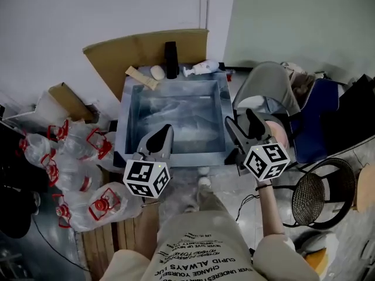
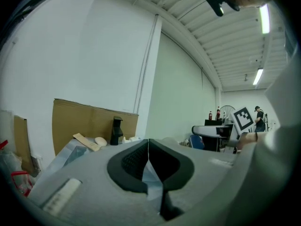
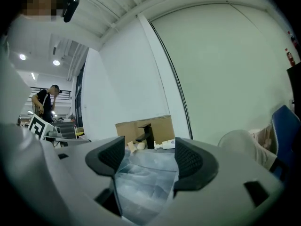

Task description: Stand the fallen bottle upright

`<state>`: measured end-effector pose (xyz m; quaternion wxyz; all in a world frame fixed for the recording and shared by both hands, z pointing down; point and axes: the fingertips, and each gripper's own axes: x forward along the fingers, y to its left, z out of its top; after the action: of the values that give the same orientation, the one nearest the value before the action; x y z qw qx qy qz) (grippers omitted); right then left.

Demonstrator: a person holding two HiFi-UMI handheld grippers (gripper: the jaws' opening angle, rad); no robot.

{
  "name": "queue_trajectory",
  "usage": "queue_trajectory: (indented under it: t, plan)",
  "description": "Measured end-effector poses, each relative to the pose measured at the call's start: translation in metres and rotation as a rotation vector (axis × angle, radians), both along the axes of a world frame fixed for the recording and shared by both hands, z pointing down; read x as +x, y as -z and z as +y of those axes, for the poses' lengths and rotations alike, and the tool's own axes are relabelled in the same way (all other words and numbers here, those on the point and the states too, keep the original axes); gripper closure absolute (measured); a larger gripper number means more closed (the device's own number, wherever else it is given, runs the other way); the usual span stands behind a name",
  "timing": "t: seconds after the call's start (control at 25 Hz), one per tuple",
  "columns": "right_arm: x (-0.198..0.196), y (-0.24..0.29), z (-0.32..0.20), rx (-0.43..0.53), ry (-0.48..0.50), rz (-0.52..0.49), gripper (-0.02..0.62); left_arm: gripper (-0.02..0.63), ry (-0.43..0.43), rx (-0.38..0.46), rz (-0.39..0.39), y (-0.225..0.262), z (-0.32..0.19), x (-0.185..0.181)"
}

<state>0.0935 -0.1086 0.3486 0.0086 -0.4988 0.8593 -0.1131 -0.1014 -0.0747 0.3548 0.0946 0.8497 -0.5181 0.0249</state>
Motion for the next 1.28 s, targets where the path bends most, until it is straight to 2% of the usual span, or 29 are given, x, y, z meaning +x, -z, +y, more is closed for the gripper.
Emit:
queue_trajectory:
  t: [0.48, 0.84, 1.0, 1.28]
  plan:
    - [-0.011, -0.017, -0.108, -0.033, 0.121, 0.087, 0.276, 0.580, 0.042, -0.078, 0.006, -0.022, -0.080, 0.011]
    - [-0.026, -0.033, -0.172, -0.056, 0.250, 0.160, 0.276, 0.580, 0.078, -0.123, 0.032, -0.042, -0.130, 0.019]
    - [-0.038, -0.042, -0.196, -0.049, 0.323, 0.222, 0.277, 0.580, 0.094, -0.154, 0.044, -0.054, -0.148, 0.020]
    - [-0.062, -0.055, -0.241, -0.015, 0.472, 0.401, 0.276, 0.580, 0.110, -0.209, 0.079, -0.075, -0.176, 0.028]
